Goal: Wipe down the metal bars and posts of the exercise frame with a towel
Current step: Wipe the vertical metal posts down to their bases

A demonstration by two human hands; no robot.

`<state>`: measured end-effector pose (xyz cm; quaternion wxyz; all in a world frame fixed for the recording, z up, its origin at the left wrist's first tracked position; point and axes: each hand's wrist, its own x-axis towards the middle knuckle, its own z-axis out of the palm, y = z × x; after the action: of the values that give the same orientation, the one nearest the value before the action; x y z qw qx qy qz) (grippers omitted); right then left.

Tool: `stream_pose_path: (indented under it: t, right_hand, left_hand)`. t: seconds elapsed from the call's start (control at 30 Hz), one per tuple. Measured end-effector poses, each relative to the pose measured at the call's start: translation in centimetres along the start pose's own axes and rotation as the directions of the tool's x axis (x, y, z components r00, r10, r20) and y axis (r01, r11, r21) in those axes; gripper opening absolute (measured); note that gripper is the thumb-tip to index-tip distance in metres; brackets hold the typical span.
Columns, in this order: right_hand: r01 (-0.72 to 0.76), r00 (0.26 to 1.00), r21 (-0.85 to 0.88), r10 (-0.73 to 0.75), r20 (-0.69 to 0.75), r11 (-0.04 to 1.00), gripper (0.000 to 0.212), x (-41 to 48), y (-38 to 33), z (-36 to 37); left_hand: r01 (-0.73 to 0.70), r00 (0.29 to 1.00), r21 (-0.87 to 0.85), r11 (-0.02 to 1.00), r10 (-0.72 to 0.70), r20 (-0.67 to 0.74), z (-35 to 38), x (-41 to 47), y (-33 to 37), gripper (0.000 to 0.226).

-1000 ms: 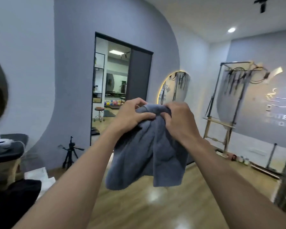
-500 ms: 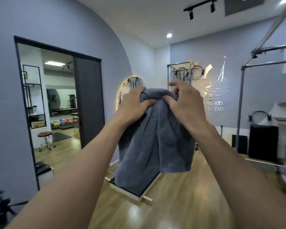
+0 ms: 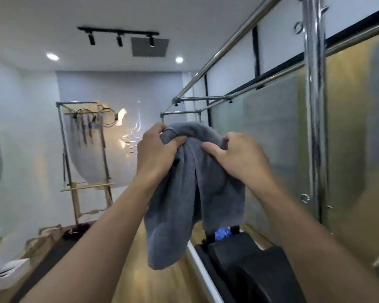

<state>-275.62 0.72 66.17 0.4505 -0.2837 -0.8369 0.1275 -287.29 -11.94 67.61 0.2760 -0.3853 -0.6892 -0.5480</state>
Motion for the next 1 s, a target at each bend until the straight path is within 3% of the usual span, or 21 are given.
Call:
stream_pose_path:
  t: [0.17,0.23,0.3,0.4,0.53,0.7,0.77,0.83,0.87,0.93,1.0]
  right_hand:
    - [-0.149,0.989,0.049,0.149,0.008,0.988,0.033,2.9,4.1,-1.2]
    - [-0.169,0.981,0.062,0.174,-0.090,0.984,0.025,3.8,5.1,-2.3]
    - [-0.119,0.958,-0.030,0.107,-0.264,0.992,0.018,4.4,5.4,-3.6]
    - [-0.033,0.859,-0.161,-0.055,-0.508,0.986,0.017,5.1,5.3,-6.1]
    - [0.044,0.722,-0.237,-0.194,-0.664,0.971,0.019,6.9,5.2,-9.4]
    - [0.161,0.619,-0.281,-0.318,-0.718,0.946,0.031,10.3,4.6,-13.0]
    - [0.184,0.631,-0.281,-0.332,-0.701,0.942,0.030,11.6,4.6,-13.9]
    - [0.165,0.653,-0.291,-0.326,-0.684,0.942,0.029,12.8,4.9,-14.5]
    - [0.152,0.651,-0.308,-0.329,-0.684,0.939,0.029,13.3,5.1,-14.6]
    - [0.113,0.649,-0.369,-0.350,-0.675,0.922,0.028,14.3,5.0,-14.5]
    - [0.074,0.662,-0.436,-0.371,-0.651,0.897,0.033,15.1,4.7,-13.9]
  left_hand:
    - [-0.027,0.993,-0.221,0.975,0.051,0.103,6.2,0.0,2.2,0.020]
    - [-0.040,0.991,-0.279,0.959,0.073,0.108,7.9,0.8,3.2,0.023]
    - [-0.054,0.992,-0.343,0.938,0.088,0.086,9.2,2.4,4.3,0.025]
    - [-0.150,0.987,-0.470,0.870,0.161,-0.016,11.6,4.1,6.3,0.027]
    - [-0.343,0.939,-0.587,0.733,0.279,-0.200,14.8,3.8,8.9,0.032]
    - [-0.395,0.890,-0.797,0.457,0.406,-0.208,17.8,4.1,11.7,0.013]
    - [-0.345,0.900,-0.831,0.436,0.403,-0.162,18.3,5.4,12.6,0.019]
    - [-0.253,0.915,-0.877,0.409,0.395,-0.080,18.8,7.1,13.3,0.009]
    - [-0.184,0.921,-0.908,0.377,0.389,-0.025,18.9,7.9,13.6,0.012]
    - [-0.095,0.928,-0.939,0.331,0.370,0.037,18.7,9.1,14.2,0.042]
    - [-0.153,0.931,-0.896,0.416,0.365,0.010,18.7,10.3,14.7,0.060]
